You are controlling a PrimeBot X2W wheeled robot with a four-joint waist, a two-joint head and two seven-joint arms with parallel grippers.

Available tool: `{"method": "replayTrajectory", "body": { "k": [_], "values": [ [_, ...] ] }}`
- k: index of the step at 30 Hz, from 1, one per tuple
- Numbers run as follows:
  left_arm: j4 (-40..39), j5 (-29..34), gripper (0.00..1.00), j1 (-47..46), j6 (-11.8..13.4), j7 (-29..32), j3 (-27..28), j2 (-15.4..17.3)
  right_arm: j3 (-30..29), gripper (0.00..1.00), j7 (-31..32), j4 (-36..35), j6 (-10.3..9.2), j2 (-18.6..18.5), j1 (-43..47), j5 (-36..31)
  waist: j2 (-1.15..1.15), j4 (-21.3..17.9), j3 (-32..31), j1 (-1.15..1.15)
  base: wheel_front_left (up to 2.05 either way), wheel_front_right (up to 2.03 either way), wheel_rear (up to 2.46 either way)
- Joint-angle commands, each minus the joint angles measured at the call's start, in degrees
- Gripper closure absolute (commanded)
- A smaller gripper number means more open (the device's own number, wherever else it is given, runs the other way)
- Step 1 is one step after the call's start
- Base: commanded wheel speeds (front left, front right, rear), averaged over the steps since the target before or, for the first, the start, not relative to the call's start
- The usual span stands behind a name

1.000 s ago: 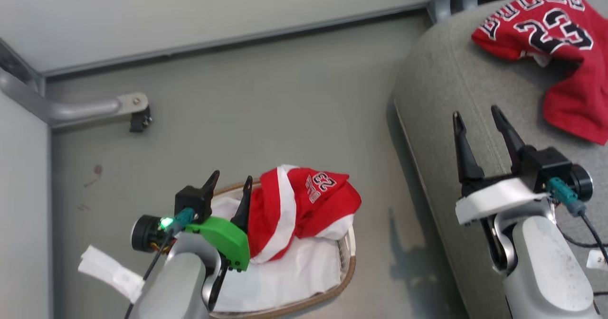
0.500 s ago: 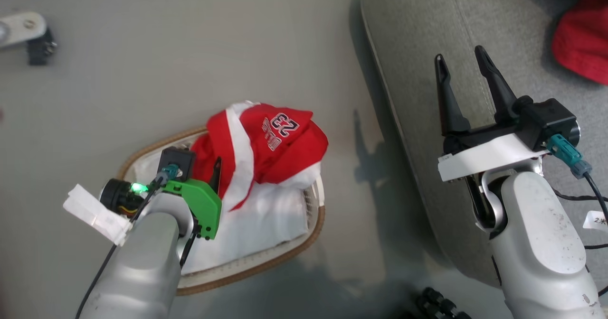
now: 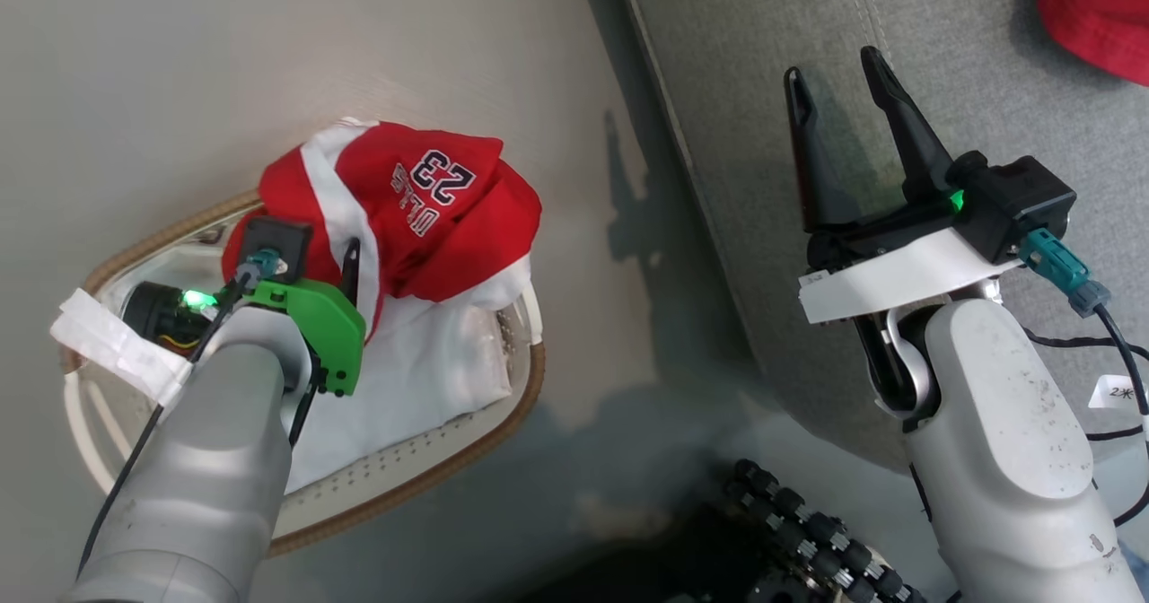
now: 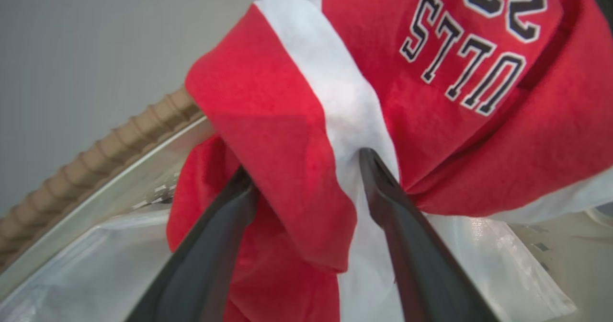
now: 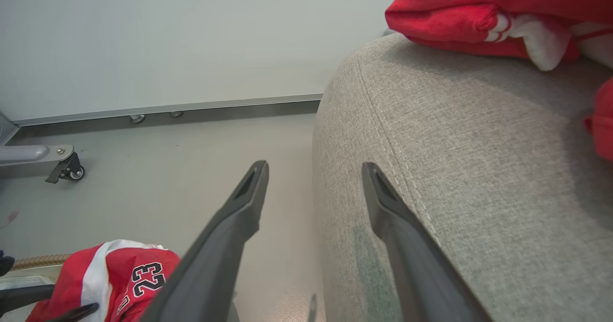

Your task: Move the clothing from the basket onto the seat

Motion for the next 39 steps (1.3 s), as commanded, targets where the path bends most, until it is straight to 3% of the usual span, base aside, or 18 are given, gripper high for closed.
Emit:
{"method": "replayTrajectory", "body": {
  "k": [1, 3, 4, 5, 6, 7, 20, 30, 39],
  "values": [
    [0.0, -0.1, 0.00, -1.4, 0.0, -0.4, -0.3, 0.3, 0.2, 0.00, -0.1, -0.2, -0.06, -0.1, -0.6, 0.3, 0.00, -2.2, 2.5, -0.01, 0.00, 0.00, 0.00],
    [0.0, -0.1, 0.00, -2.0, -0.1, -0.6, -0.7, -0.5, 0.3, 0.00, -0.1, -0.2, -0.06, -0.1, -0.8, 0.2, 0.00, -2.1, 2.7, -0.01, 0.00, 0.00, 0.00],
    [0.0, -0.3, 0.49, -2.2, -0.1, -0.8, -0.8, -0.8, 0.3, 0.00, -0.1, 0.0, -0.06, -0.1, -0.8, 0.1, 0.00, -2.0, 2.7, -0.01, 0.00, 0.00, 0.00],
    [0.0, -0.5, 0.69, -2.3, -0.1, -0.9, -1.0, -1.0, 0.3, 0.00, -0.1, 0.1, -0.06, -0.1, -0.8, 0.0, 0.00, -1.8, 2.6, -0.01, 0.00, 0.00, 0.00],
    [-0.1, -0.6, 0.97, -2.4, -0.2, -0.9, -1.3, -1.3, 0.2, 0.00, -0.1, 0.3, -0.06, -0.1, -0.7, -0.2, 0.00, -1.6, 2.5, -0.01, 0.00, 0.00, 0.00],
    [-0.2, -0.6, 1.00, -2.3, -0.2, -1.1, -1.6, -1.5, 0.1, 0.00, -0.1, 0.4, -0.06, -0.1, -0.6, -0.4, 0.00, -1.5, 2.3, -0.01, 0.00, 0.00, 0.00],
    [-7.6, -4.5, 1.00, 4.0, -0.3, -2.0, -5.5, -2.5, -2.6, 0.00, -0.1, 3.2, -0.06, -0.1, 3.5, -6.5, 0.00, 3.9, -6.9, -0.01, 0.00, 0.00, 0.00],
    [-19.4, -4.6, 1.00, 10.7, -0.3, -1.9, -8.4, -1.4, -5.6, 0.00, -0.1, 5.6, -0.06, -0.2, 10.0, -11.9, 0.00, 9.7, -21.5, -0.01, 0.00, 0.00, 0.00],
    [-28.2, -4.5, 1.00, 12.5, -0.2, -1.9, -15.9, 0.6, -6.4, 0.00, -0.1, 7.4, -0.06, -0.2, 17.5, -14.5, 0.00, 13.0, -35.9, -0.01, 0.00, 0.00, 0.00]
  ]
}}
